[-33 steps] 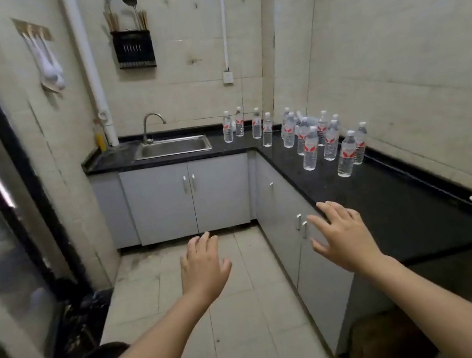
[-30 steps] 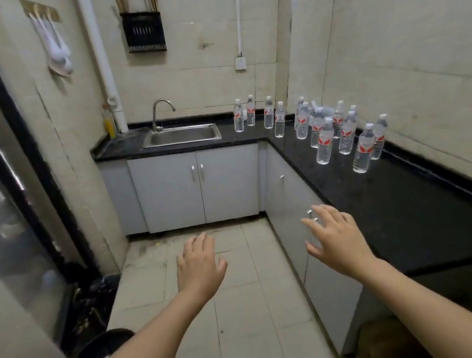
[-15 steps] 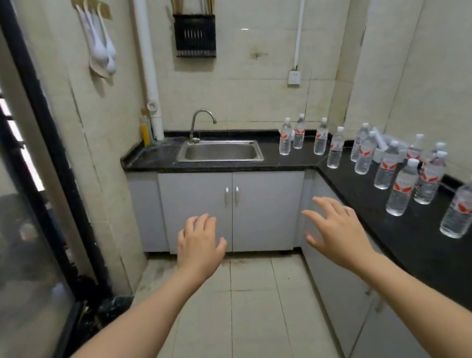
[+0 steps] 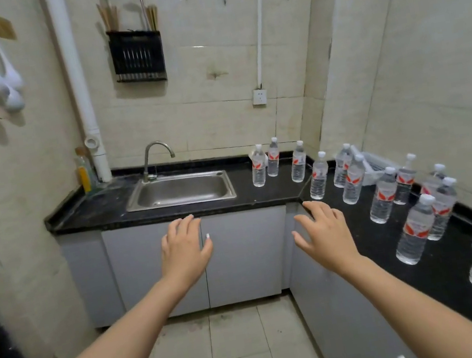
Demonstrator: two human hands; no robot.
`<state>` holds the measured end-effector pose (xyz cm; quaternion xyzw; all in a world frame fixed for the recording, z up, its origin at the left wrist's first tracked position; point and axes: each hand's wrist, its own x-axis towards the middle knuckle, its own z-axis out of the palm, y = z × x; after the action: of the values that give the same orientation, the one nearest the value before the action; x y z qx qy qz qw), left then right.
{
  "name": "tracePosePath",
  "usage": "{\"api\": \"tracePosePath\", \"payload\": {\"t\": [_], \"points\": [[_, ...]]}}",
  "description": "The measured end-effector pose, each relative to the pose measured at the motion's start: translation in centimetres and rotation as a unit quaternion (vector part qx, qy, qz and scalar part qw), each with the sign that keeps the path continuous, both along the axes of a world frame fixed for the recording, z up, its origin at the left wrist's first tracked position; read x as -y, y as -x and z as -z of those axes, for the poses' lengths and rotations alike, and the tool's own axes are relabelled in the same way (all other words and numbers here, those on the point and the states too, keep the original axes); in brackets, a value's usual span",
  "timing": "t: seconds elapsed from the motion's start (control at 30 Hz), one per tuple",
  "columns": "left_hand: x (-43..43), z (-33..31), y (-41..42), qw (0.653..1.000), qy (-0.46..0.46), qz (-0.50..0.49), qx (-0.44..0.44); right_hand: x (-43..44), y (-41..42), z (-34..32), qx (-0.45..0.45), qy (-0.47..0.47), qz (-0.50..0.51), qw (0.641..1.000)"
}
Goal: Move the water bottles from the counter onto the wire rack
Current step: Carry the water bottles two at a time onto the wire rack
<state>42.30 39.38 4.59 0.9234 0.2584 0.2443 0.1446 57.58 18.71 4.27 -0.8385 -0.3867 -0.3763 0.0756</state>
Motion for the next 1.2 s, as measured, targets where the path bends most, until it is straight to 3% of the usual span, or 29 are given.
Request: {"api": "tracePosePath", "payload": {"t": [0.5, 0.77, 0.97, 1.2], "points": [[-19.1, 2.7, -20.1, 0.998, 0.044, -0.037, 0.014, -18.5, -21.4, 4.6, -0.074, 0.032, -0.007, 0.997], [-27.8, 3.5, -34.4, 0.995, 0.081, 0.062, 0.017, -23.3, -30.7, 5.4, -0.125, 0.006, 0.075, 0.989], [-26.4, 8.2, -43.1, 0.979, 0.153, 0.133, -0.01, -21.0, -34.7, 7.3, -0.162, 0.041, 0.172, 0.971], [-23.2, 12.0, -51.8, 0.958, 0.249, 0.139, -0.027, -20.4, -41.4, 9.4, -0.218, 0.005, 0.187, 0.958]]}}
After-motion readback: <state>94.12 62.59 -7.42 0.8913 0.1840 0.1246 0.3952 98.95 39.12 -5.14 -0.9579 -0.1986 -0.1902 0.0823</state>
